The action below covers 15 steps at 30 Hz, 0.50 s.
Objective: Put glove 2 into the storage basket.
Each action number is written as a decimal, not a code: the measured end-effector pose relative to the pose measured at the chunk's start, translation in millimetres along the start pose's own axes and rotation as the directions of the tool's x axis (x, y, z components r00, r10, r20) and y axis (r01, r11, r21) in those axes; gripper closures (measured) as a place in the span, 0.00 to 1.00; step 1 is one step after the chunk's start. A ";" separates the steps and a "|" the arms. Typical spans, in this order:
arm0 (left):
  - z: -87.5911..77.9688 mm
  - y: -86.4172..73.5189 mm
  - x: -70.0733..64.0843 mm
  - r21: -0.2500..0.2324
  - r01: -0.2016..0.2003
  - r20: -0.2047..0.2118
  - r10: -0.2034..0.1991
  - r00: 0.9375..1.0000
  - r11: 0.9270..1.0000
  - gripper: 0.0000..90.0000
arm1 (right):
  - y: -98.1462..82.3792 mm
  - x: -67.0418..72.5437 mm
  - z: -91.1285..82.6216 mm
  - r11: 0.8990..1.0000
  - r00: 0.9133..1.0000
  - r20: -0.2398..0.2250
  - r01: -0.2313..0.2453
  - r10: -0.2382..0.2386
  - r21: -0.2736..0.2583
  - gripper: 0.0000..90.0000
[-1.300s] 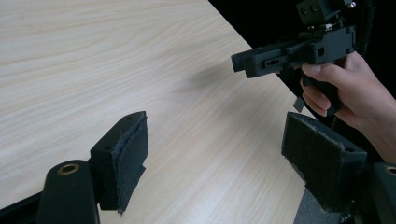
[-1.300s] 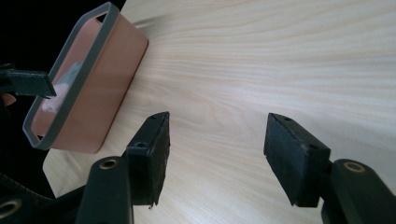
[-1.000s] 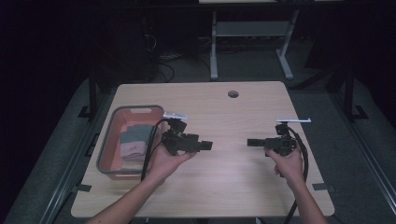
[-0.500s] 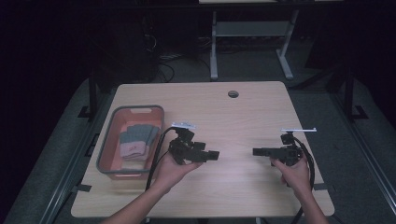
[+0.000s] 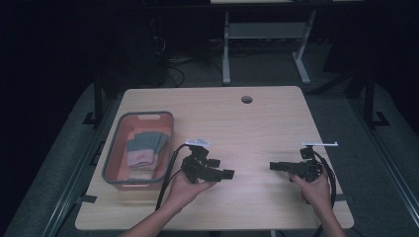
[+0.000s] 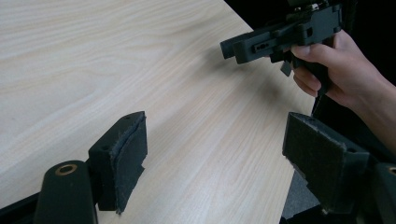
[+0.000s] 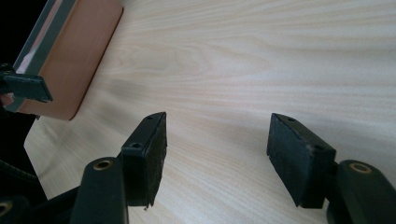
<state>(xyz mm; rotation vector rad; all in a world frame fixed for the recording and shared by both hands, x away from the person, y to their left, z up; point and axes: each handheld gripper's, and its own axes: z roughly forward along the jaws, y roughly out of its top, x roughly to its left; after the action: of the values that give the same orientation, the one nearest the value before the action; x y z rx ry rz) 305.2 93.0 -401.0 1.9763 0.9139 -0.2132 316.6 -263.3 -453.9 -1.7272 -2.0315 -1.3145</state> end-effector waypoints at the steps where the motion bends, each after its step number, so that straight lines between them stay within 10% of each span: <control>1: 0.6 -1.7 -0.4 -0.004 0.002 -0.001 -0.002 1.000 1.000 0.25 | -1.3 -0.5 -0.1 1.000 1.000 0.001 0.004 -0.004 0.003 0.42; 15: 9.8 -29.7 -5.3 0.009 -0.011 -0.003 0.011 1.000 1.000 0.25 | -21.6 4.3 -1.2 1.000 1.000 -0.013 0.017 -0.017 -0.004 0.41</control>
<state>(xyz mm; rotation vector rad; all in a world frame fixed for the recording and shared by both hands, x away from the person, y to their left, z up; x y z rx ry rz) 283.4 91.4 -424.0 1.9898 0.9058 -0.2083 296.2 -259.8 -461.4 -1.7024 -2.0422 -1.3323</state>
